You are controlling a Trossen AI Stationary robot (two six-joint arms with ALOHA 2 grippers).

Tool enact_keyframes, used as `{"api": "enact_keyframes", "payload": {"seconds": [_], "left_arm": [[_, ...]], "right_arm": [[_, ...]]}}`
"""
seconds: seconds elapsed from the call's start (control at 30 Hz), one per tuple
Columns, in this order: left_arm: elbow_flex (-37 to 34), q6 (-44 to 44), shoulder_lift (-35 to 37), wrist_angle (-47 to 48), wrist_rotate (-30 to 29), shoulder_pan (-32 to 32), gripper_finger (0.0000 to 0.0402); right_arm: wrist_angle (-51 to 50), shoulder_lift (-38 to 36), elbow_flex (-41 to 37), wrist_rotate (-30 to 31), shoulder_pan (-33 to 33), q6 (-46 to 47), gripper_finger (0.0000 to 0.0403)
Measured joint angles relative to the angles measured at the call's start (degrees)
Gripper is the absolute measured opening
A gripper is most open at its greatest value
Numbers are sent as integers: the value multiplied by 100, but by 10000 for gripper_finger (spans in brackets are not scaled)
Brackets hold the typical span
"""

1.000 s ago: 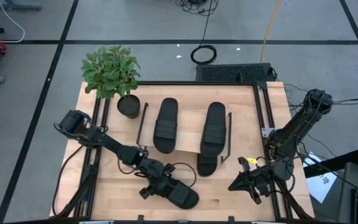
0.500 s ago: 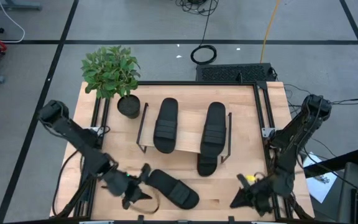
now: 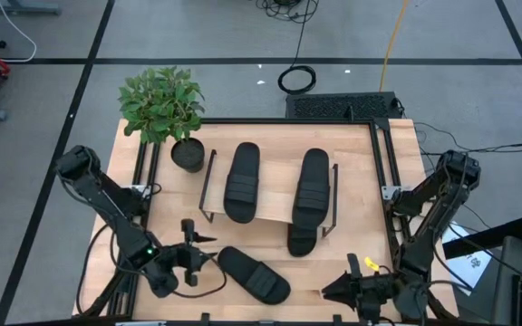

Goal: Pick and place slides into the shelf
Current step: Adjust the shelf

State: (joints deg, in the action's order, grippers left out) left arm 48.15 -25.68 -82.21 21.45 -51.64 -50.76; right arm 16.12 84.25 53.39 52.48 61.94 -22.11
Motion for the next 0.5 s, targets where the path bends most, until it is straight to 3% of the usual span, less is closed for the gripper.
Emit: {"api": "enact_keyframes", "payload": {"seconds": [0.33, 0.5], "left_arm": [[-25, -242, 55, -71, -449, -551, 326], [-25, -501, 52, 273, -1148, -823, 367]], "right_arm": [[31, 0, 0, -3, -1, -98, 100], [26, 0, 0, -5, -1, -102, 100]]}}
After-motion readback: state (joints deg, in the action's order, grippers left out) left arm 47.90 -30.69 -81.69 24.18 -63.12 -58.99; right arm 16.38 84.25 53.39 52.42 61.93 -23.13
